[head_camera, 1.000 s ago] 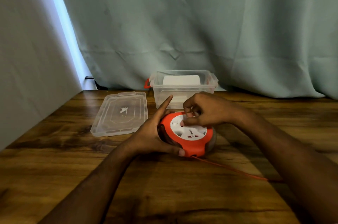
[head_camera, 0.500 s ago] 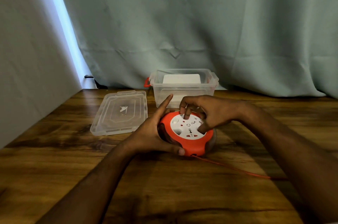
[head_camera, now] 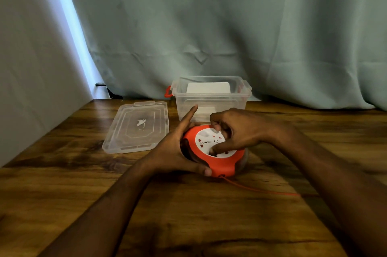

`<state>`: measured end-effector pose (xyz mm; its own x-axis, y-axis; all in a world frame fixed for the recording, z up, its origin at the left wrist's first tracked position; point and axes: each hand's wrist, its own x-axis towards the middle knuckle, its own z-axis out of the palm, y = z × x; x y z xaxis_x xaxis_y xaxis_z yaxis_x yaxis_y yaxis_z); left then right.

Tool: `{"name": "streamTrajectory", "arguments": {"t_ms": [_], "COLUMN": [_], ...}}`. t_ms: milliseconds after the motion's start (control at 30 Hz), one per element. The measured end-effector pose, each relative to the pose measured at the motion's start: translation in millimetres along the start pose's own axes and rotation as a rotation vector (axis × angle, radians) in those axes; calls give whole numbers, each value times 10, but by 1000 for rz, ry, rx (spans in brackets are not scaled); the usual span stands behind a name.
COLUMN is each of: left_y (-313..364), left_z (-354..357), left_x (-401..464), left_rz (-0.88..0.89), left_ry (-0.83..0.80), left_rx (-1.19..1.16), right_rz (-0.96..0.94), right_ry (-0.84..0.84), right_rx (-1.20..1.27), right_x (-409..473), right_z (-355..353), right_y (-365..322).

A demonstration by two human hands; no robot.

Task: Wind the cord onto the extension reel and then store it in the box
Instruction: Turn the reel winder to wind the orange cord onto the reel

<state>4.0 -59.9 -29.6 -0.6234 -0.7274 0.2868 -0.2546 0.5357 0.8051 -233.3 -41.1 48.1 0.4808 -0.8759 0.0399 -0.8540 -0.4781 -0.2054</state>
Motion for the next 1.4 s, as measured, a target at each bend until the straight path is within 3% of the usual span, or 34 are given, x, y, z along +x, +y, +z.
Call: {"name": "streamTrajectory", "arguments": {"t_ms": [133, 333, 467, 1133, 1400], "left_y": [-11, -44, -35, -49, -21], "left_z": [10, 12, 0, 18, 20], "left_x": [-6, -13, -6, -6, -17], "left_rz": [7, 20, 10, 10, 6], "left_ry": [-14, -9, 7, 13, 5], "left_rx": [-3, -18, -10, -13, -10], "right_rz": [-51, -97, -104, -33, -75], "right_ry": [64, 60, -89, -11, 18], "right_rx": [-64, 112, 251, 47, 155], "right_x": [26, -1, -33, -26, -4], "right_z": [80, -69, -204, -39, 0], "right_y": [-75, -42, 102, -11, -83]}}
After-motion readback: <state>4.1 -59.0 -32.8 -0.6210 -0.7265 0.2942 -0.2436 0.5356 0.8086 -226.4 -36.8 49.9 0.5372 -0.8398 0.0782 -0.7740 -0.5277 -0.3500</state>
